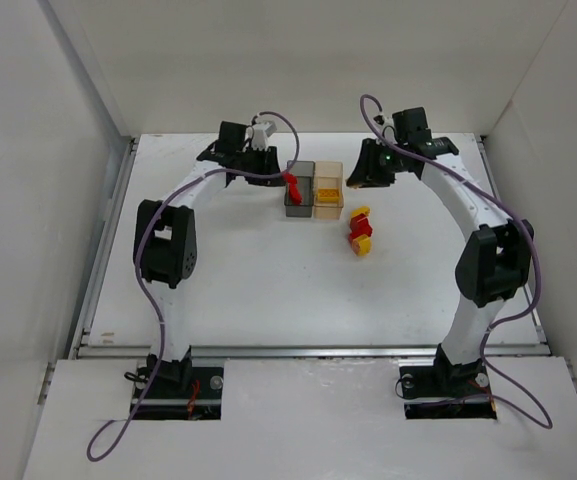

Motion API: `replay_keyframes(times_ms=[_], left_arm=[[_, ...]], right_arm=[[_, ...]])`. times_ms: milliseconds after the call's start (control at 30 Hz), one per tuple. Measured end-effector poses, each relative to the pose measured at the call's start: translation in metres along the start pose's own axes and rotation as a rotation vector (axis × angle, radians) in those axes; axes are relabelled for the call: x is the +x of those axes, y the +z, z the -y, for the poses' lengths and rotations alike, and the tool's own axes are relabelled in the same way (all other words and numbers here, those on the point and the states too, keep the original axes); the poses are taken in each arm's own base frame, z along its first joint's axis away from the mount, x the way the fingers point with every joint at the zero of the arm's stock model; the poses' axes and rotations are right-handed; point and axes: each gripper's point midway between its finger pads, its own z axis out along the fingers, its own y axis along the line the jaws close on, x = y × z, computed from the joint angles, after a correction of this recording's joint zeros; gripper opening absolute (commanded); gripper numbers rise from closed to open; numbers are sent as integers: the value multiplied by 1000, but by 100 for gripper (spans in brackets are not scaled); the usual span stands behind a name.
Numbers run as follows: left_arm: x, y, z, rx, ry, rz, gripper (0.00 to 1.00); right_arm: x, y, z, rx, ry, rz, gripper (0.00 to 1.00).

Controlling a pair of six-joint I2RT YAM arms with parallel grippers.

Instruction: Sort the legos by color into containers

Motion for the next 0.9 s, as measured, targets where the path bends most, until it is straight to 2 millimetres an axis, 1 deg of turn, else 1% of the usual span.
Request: replay_keyframes(times_ms=[100,200,267,333,367,433,467,500,567,600,667,800,833,867,900], left_arm=[[10,11,6,-13,-44,-6,1],[9,19,16,-35,-32,3,7],[9,24,20,-53,-18,6,15],[11,28,23,-71,-10,1,26],[11,30,23,-83,-8,0,36],[11,35,20,-109,-7,-4,43],[11,36,17,-121,-10,-5,51],[11,38,15,-129,-11,-8,65],[13,40,10,-149,-21,-14,72],[15,40,8,-158,-21,-21,77],[19,40,5,-170,-25,-34,78],[13,38,8,-175,0,-26,78],[10,36,10,-173,13,-19,78],[7,34,12,-171,25,-14,78],[3,31,16,-168,43,-4,78]], right_arm=[[3,1,1,-1,4,-8,0],[2,1,0,-6,1,-3,0],[1,2,0,-10,0,-1,0],[0,2,-1,-15,-2,1,0],[0,2,-1,-16,-3,2,0],[0,2,-2,-17,-3,2,0],[0,2,-2,-17,-3,2,0],[0,2,-2,-18,-3,2,0],[0,2,-2,-18,-3,3,0],[0,2,-2,-19,-4,4,0],[-1,2,-2,-19,-4,5,0],[-1,1,-2,-18,-4,5,0],[-2,2,-2,-17,-5,6,3],[-6,2,-3,-14,-8,12,9],[-11,5,-3,-11,-12,19,11]])
